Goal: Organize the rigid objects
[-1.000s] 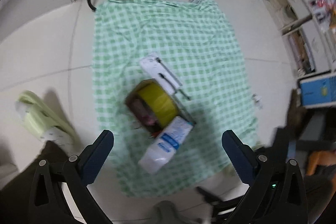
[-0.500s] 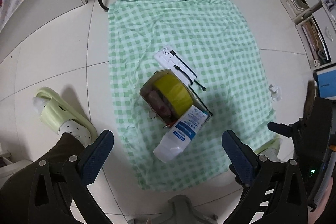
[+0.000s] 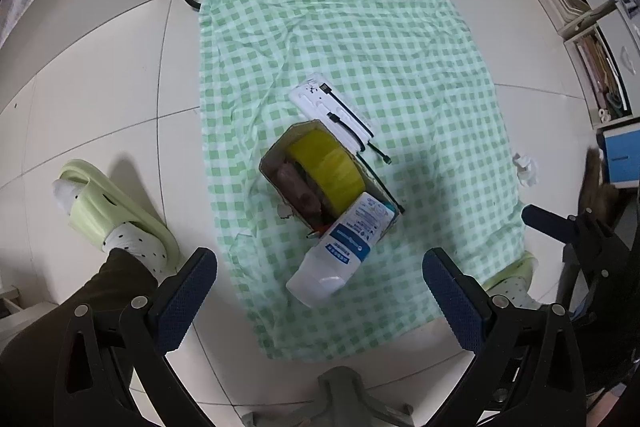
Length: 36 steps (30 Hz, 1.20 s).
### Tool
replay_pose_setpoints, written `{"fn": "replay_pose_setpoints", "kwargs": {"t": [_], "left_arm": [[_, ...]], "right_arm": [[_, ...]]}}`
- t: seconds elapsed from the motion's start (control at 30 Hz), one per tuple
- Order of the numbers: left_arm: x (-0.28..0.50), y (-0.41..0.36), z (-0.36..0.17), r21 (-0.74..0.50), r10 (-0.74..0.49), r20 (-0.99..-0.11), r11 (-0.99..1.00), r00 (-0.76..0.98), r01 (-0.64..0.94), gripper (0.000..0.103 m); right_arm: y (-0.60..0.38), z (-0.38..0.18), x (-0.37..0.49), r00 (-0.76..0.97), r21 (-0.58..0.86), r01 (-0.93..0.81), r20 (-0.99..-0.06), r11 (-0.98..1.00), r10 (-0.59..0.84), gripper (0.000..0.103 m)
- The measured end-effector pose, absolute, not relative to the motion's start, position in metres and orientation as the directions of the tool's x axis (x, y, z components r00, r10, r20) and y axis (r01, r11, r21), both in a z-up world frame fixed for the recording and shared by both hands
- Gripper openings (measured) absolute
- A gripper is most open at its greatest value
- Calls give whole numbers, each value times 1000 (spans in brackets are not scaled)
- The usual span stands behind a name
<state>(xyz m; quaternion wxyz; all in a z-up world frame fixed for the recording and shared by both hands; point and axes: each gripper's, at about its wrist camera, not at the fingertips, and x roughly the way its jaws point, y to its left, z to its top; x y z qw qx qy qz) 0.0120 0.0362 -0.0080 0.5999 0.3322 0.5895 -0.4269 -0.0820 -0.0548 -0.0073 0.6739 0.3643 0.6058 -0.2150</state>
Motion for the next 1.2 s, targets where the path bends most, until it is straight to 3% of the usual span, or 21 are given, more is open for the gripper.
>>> {"fn": "replay_pose_setpoints", "kwargs": {"t": [1.2], "left_arm": [[18,37,-7,-139,-159,-984,431,-77,892,103]], "right_arm": [[-56,-17,-81,161,236,738,-971,632,175,103]]}}
